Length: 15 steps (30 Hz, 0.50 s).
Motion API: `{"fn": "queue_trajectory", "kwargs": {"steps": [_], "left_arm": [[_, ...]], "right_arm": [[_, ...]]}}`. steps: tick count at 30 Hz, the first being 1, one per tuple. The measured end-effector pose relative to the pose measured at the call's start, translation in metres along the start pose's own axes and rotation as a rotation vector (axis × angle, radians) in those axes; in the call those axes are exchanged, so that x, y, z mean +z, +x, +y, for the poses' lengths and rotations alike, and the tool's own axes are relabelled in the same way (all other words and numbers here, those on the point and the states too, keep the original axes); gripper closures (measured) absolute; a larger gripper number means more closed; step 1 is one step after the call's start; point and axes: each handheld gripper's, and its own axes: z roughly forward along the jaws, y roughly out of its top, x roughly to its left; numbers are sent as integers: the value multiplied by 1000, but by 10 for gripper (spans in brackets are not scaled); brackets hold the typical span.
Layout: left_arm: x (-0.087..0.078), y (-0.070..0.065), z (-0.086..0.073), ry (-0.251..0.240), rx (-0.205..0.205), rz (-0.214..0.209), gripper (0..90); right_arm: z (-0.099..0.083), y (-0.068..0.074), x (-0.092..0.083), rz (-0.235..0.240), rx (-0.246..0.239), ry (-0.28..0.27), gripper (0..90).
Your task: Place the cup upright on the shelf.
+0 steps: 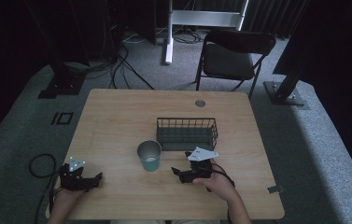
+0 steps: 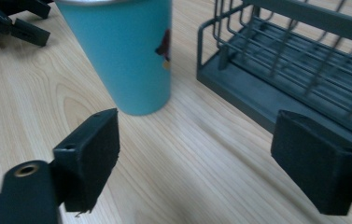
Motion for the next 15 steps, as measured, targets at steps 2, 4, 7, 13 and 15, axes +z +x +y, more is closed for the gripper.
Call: {"fn": "queue_trajectory", "kwargs": {"steps": [2,4,7,13,15], "left_arm": [[0,0,0,0,-1,0,5],[0,0,0,0,0,0,5],[0,0,0,-1,-1,0,5],[0,0,0,-1,-1,0,5],[0,0,0,-1,-1,0,5]], "right_arm": [[2,3,5,10,-3,0,157],[5,6,9,20,-13,-1,156],[8,10,15,34,-25,-8,156],[13,18,28,61,-36,-8,157],[15,20,32,65,-42,-8,157]]}}
